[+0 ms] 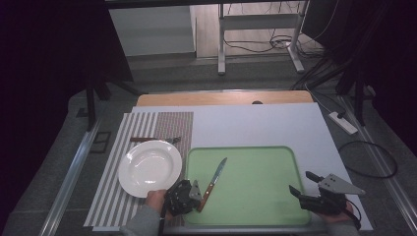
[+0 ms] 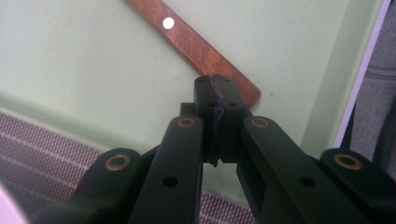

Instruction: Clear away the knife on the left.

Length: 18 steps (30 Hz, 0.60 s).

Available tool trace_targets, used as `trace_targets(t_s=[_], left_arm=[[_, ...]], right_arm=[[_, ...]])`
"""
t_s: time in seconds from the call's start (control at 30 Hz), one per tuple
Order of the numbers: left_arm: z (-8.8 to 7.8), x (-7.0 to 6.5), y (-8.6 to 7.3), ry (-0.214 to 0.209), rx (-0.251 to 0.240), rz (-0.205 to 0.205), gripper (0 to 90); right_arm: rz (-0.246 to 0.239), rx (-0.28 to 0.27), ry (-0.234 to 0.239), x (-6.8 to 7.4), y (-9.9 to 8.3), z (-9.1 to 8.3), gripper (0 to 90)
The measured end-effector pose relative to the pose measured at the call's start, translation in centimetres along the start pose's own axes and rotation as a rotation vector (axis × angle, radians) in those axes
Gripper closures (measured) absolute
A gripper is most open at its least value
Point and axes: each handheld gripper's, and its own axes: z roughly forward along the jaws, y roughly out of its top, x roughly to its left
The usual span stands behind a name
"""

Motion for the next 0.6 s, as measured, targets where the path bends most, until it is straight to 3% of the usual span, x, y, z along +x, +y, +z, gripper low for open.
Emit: trace_targets(t_s=[0.4,0.6], left_arm=[[0.6,-0.8,1.4,-0.019,0.002,0.042,88.5],[0.8,-0.9,1.7,-0.022,-0.002,0.043,88.5]], right_arm=[[0.003,-0.004,0.000,-0.1,0.0,-0.1,22.1],[0.003,-0.004,-0.001,-0.2,0.0,-0.1,22.1]])
